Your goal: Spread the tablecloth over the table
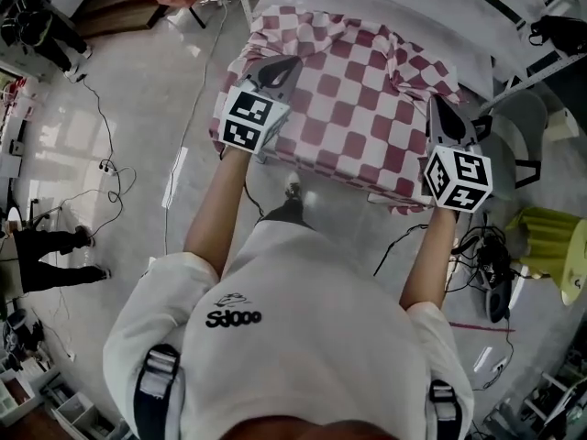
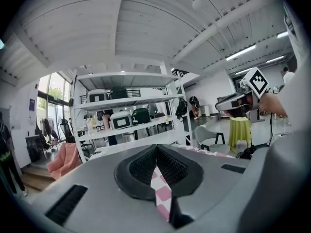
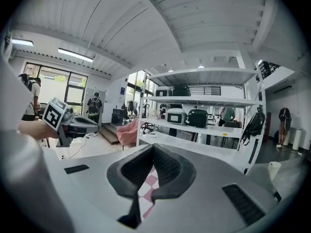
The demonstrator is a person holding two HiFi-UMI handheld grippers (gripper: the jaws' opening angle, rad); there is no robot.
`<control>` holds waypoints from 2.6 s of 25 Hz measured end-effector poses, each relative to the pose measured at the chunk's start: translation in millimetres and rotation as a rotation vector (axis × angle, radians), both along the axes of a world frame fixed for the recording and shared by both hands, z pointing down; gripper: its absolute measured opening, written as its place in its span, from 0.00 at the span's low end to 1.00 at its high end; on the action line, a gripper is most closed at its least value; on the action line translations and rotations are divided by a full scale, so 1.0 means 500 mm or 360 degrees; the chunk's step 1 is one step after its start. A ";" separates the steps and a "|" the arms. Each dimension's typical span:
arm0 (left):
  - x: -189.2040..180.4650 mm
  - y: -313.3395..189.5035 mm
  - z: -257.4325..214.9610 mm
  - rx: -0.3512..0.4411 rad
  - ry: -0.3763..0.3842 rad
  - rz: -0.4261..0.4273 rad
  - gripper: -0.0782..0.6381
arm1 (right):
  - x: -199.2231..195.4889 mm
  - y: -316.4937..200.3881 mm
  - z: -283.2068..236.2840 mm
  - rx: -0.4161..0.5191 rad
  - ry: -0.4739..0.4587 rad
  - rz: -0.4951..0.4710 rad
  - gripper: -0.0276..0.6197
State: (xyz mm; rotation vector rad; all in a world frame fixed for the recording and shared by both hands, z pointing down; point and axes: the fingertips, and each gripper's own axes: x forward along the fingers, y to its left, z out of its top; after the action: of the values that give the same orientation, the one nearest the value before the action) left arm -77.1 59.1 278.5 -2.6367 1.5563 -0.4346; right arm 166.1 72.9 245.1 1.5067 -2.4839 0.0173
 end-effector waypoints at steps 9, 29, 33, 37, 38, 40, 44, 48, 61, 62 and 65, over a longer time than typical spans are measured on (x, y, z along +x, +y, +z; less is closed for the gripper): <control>-0.113 -0.220 0.021 -0.0053 -0.0009 -0.0028 0.15 | -0.123 -0.219 0.003 -0.0014 0.0021 -0.0026 0.08; -0.124 -0.407 0.123 -0.0223 -0.0001 -0.0103 0.15 | -0.166 -0.436 0.088 -0.0125 0.0029 -0.0138 0.08; -0.143 -0.405 0.135 -0.0263 0.0064 -0.0288 0.15 | -0.183 -0.472 0.123 -0.0185 -0.0031 -0.0298 0.08; -0.201 -0.392 0.147 -0.0305 0.0086 -0.0465 0.15 | -0.238 -0.494 0.141 -0.0219 -0.0049 -0.0466 0.08; -0.216 -0.392 0.152 -0.0317 0.0086 -0.0508 0.15 | -0.252 -0.501 0.146 -0.0231 -0.0059 -0.0499 0.08; -0.247 -0.396 0.167 -0.0344 0.0081 -0.0588 0.15 | -0.283 -0.514 0.162 -0.0266 -0.0074 -0.0551 0.08; -0.309 -0.426 0.214 -0.0406 0.0106 -0.0645 0.25 | -0.345 -0.536 0.206 -0.0343 -0.0053 -0.0587 0.08; -0.365 -0.481 0.272 -0.0496 0.0131 -0.0628 0.30 | -0.401 -0.570 0.243 -0.0402 -0.0042 -0.0566 0.08; -0.515 -0.716 0.495 -0.0810 0.0103 -0.0377 0.31 | -0.576 -0.707 0.384 -0.0578 0.0011 -0.0401 0.21; -0.524 -0.728 0.517 -0.0842 0.0100 -0.0375 0.32 | -0.583 -0.712 0.397 -0.0594 0.0017 -0.0393 0.21; -0.529 -0.759 0.581 -0.0962 0.0108 -0.0357 0.33 | -0.603 -0.733 0.439 -0.0647 0.0032 -0.0367 0.21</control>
State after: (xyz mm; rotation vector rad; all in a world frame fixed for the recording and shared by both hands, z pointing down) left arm -341.8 -320.3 569.0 -2.9093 2.0164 -0.9775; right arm -135.3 -293.4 464.4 1.0475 -2.4305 0.4358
